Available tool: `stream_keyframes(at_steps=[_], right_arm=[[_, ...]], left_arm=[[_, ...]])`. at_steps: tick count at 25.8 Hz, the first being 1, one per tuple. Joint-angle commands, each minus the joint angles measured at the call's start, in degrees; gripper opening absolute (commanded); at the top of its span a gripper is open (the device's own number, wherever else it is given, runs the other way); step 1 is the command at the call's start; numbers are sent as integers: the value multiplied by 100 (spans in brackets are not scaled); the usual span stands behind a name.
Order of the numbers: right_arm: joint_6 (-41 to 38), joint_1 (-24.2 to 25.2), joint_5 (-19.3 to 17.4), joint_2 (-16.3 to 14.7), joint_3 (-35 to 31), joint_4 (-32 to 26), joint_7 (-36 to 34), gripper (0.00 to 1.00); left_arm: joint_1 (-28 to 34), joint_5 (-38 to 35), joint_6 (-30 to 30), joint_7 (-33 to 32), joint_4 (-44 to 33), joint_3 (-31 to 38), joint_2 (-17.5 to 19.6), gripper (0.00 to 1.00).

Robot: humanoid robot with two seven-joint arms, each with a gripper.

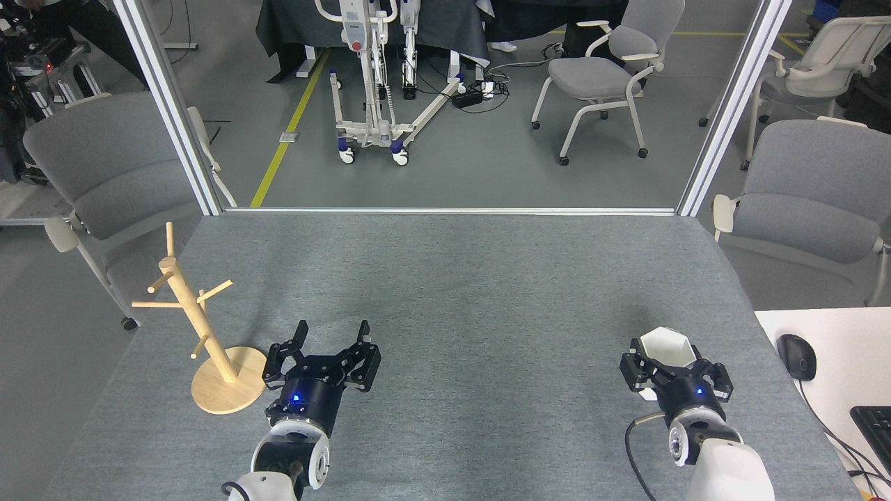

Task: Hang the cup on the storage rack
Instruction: 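Lift the white cup with the right gripper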

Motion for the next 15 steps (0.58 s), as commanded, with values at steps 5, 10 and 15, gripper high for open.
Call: stream_keyframes(at_steps=[5, 10, 15], right_arm=[[2, -173, 111, 0, 1, 195, 14, 99], [2, -173, 111, 9, 0, 195, 14, 99], [-7, -173, 102, 26, 0, 195, 14, 98]], left_arm=[[55, 23, -10, 208, -26, 4, 68, 99], [72, 32, -10, 208, -26, 4, 86, 99], [81, 32, -19, 208, -17, 4, 95, 99]])
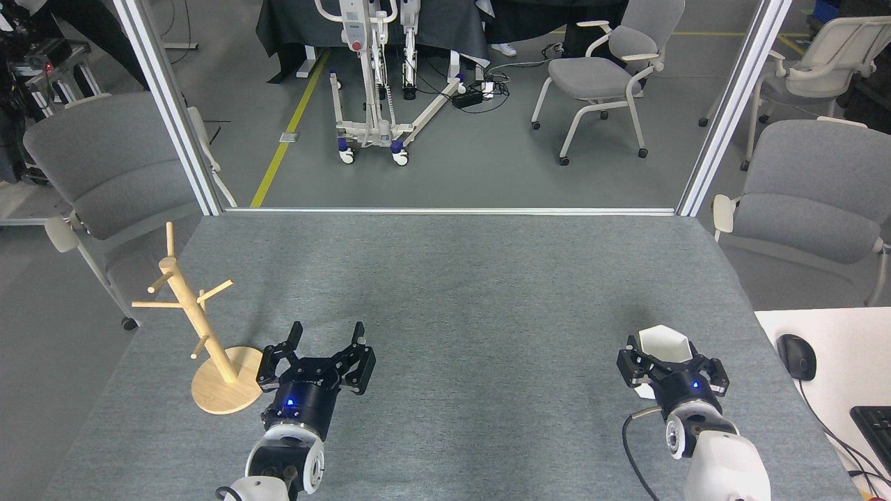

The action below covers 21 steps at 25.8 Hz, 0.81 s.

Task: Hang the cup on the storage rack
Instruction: 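Lift the white cup with the right gripper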

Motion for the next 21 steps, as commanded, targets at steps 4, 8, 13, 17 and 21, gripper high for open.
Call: stream_keyframes(at_steps=[4, 8, 13, 17, 21], right_arm=[[-16, -2, 2, 18, 0, 0, -3, 94], [-34, 7, 20, 18, 9, 0, -3, 74], [-78, 7, 20, 9, 9, 0, -3, 39], [-78, 7, 20, 27, 9, -18, 23, 30], [-86, -11, 2, -9, 0, -202, 146, 30]], left_arm=[[4, 1, -10, 1, 12, 0, 15, 99], [4, 1, -19, 1, 21, 0, 15, 99], [12, 1, -45, 1, 21, -9, 15, 99], [12, 1, -63, 10, 3, -9, 15, 99], [4, 1, -72, 142, -15, -9, 15, 99]])
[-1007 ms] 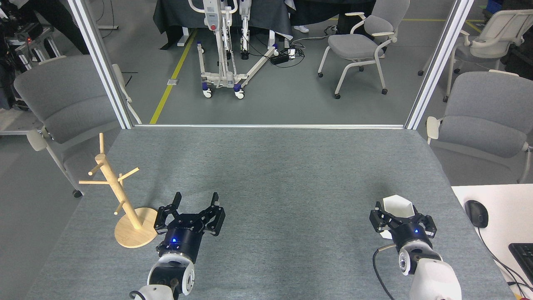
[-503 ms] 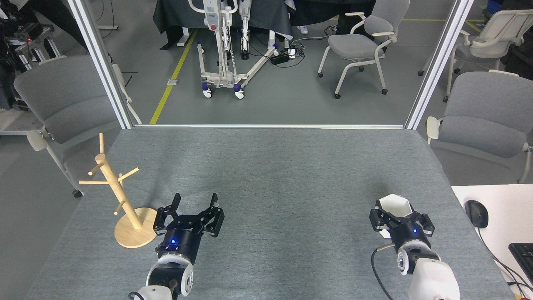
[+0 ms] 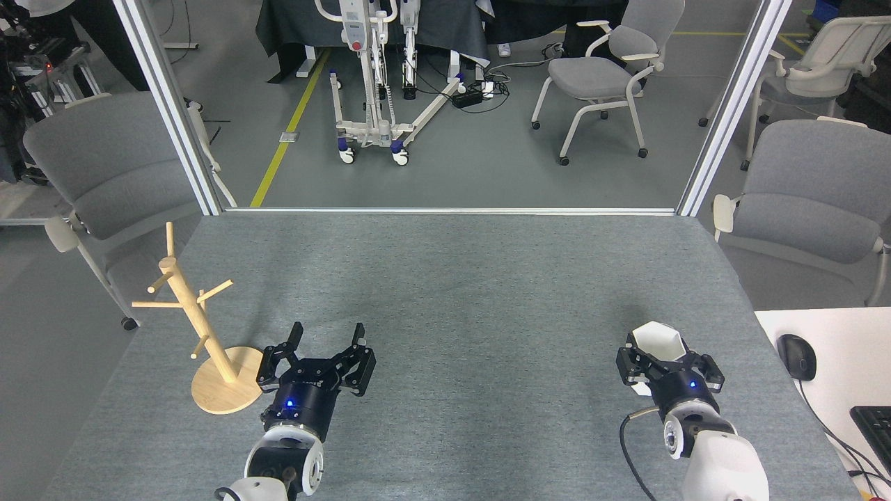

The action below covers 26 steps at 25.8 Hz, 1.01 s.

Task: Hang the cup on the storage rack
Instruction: 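Lift the white cup with the right gripper, then carry the cup toward the left gripper in front of the robot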

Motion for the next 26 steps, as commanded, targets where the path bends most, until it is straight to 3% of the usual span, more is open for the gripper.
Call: stream_keyframes(at_steps=[1, 6, 11, 15, 19, 24, 26], right_arm=[[-11, -17, -31, -32, -8, -295, 275, 30], [-11, -9, -171, -94, -34, -1639, 1857, 30], [-2, 88, -848, -208, 1, -3309, 2973, 30], [68, 141, -945, -226, 27, -4355, 3922, 30], [438, 150, -936, -226, 388, -4935, 4502, 27], [1879, 88, -866, -234, 1442, -5234, 4476, 23], [2477, 62, -655, -217, 1890, -5269, 4485, 21]], left_arm=[[-6, 0, -20, 102, -31, -5, 0, 99], [2, 8, -3, 49, -31, -5, -18, 99], [20, -35, -55, 146, -75, -58, 17, 99], [90, -150, -486, 295, -101, -110, 53, 99], [178, -554, -565, 295, -101, -620, 53, 99], [169, -1240, -521, 207, -224, -1385, -26, 99], [134, -1257, -504, 111, -242, -1728, -44, 99]])
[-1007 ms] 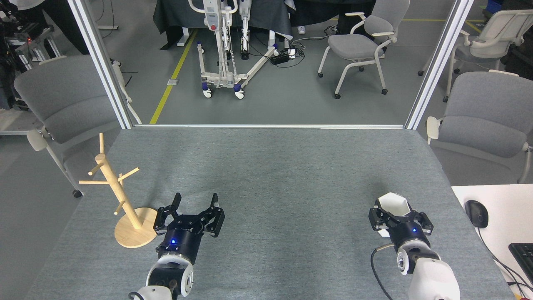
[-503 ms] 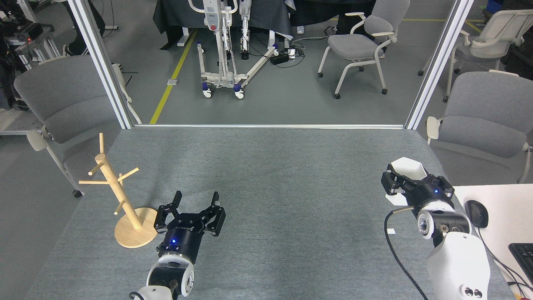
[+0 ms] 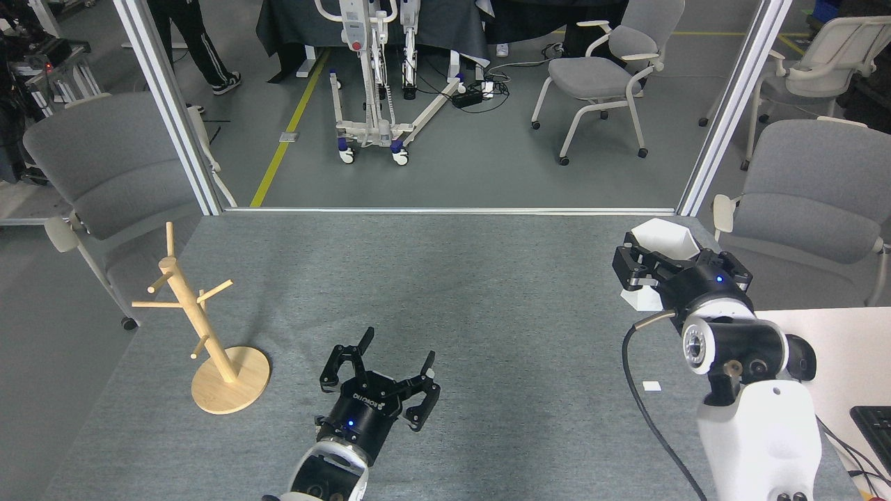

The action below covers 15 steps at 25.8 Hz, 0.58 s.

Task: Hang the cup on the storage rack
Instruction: 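Carry the cup toward the left gripper in front of the robot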

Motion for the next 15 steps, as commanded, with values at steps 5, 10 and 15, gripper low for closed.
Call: stream_keyframes(at_steps=[5, 10, 15], right_arm=[[2212, -40, 1061, 200, 1726, -107, 6, 20], [3758, -32, 1702, 481, 2886, 8, 50, 20], [3978, 21, 1843, 551, 3220, 51, 50, 19]], left_arm=[[-375, -180, 30, -606, -43, -828, -215, 99], [-621, -197, 30, -667, -26, -1215, -321, 99], [-858, -171, 21, -852, 27, -1566, -321, 99]])
